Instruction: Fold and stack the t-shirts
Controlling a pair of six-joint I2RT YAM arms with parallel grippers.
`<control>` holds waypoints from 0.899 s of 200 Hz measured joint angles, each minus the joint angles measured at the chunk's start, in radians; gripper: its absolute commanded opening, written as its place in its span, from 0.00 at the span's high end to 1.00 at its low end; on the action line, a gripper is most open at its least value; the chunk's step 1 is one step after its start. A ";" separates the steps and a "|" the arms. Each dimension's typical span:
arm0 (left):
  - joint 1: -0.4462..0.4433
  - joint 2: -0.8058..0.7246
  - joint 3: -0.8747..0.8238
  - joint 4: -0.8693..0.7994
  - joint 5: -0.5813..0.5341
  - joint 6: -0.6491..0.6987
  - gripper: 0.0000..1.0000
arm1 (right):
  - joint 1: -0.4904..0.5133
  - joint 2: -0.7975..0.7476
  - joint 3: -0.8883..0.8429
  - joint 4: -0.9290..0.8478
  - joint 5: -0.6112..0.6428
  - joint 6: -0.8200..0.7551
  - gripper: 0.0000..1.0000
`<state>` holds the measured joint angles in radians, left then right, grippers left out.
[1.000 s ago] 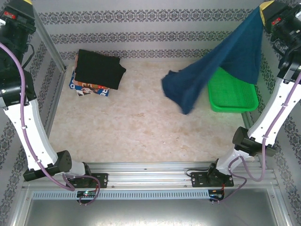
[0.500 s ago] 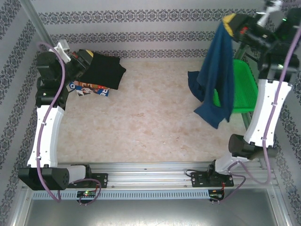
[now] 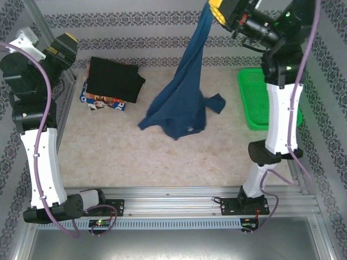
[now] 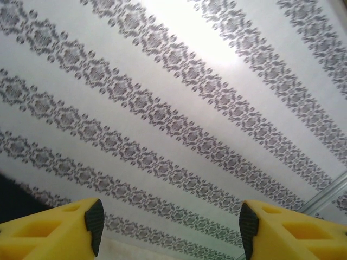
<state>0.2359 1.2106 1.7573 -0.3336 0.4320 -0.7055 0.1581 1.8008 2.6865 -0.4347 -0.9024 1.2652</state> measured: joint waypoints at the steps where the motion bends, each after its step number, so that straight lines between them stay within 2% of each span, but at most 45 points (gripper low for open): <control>1: 0.000 -0.001 0.000 0.000 0.000 0.000 0.31 | -0.003 -0.015 -0.023 -0.002 -0.002 -0.010 1.00; 13: 0.000 -0.021 -0.018 -0.003 0.000 0.003 0.31 | -0.035 -0.142 -0.217 -0.044 -0.016 -0.087 1.00; 46: -0.021 -0.109 -0.208 -0.018 0.003 0.006 0.31 | -0.164 -0.538 -0.992 -0.009 -0.106 -0.251 1.00; 64: -0.052 -0.154 -0.344 -0.031 0.004 -0.002 0.32 | -0.220 -0.611 -1.276 -0.076 -0.111 -0.387 1.00; 91: -0.161 -0.202 -0.523 -0.099 0.000 -0.014 0.33 | -0.258 -0.601 -1.611 -0.150 -0.071 -0.509 1.00; 109: -0.246 -0.225 -0.617 -0.174 0.000 -0.034 0.34 | -0.262 -0.599 -1.711 -0.185 -0.039 -0.550 1.00; 129: -0.302 -0.238 -0.693 -0.278 -0.013 -0.044 0.37 | -0.275 -0.600 -1.716 -0.186 -0.025 -0.596 1.00; 167: -0.314 -0.218 -0.800 -0.404 -0.068 -0.044 0.50 | -0.342 -0.584 -1.704 -0.199 -0.010 -0.663 1.00; 180: -0.314 -0.198 -0.830 -0.425 -0.083 -0.045 0.59 | -0.364 -0.572 -1.691 -0.209 -0.010 -0.680 1.00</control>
<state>-0.0776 1.0122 0.9272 -0.7582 0.3489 -0.7506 -0.2062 1.2289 0.9958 -0.6437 -0.9123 0.5854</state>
